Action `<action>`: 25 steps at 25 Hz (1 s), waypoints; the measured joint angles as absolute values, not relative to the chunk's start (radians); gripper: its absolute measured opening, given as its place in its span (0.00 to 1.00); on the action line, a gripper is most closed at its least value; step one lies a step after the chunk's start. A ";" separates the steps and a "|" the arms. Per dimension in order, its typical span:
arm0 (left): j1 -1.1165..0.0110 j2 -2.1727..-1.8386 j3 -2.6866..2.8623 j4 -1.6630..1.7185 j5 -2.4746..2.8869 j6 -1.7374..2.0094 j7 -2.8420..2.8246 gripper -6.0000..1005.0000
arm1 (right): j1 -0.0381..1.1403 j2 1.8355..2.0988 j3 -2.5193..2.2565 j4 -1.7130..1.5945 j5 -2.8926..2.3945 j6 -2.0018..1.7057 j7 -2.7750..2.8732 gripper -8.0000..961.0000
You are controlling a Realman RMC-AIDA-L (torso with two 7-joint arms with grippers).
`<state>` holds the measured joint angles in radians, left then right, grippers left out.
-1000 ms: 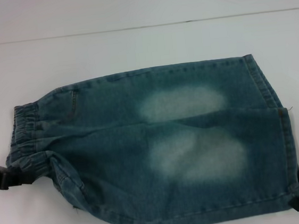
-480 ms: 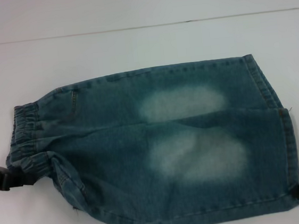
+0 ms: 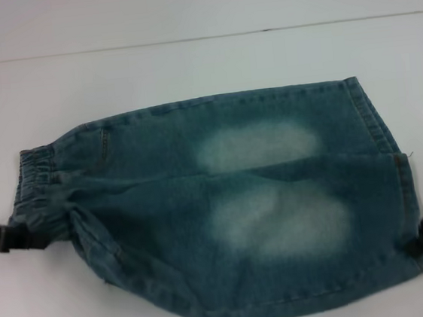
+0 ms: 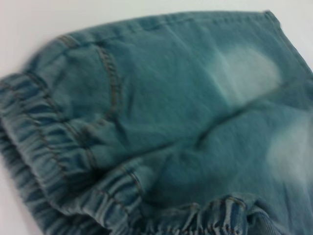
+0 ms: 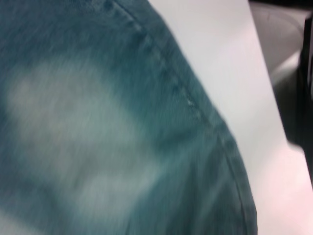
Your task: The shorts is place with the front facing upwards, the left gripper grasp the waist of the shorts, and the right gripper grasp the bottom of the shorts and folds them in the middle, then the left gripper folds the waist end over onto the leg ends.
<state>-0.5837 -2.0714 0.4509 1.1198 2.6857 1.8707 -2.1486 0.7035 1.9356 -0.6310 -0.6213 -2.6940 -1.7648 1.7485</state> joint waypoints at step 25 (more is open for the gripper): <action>-0.634 -2.035 0.451 1.042 2.639 1.551 -2.406 0.09 | 0.627 1.958 -0.449 -0.454 -2.129 -1.338 1.616 0.07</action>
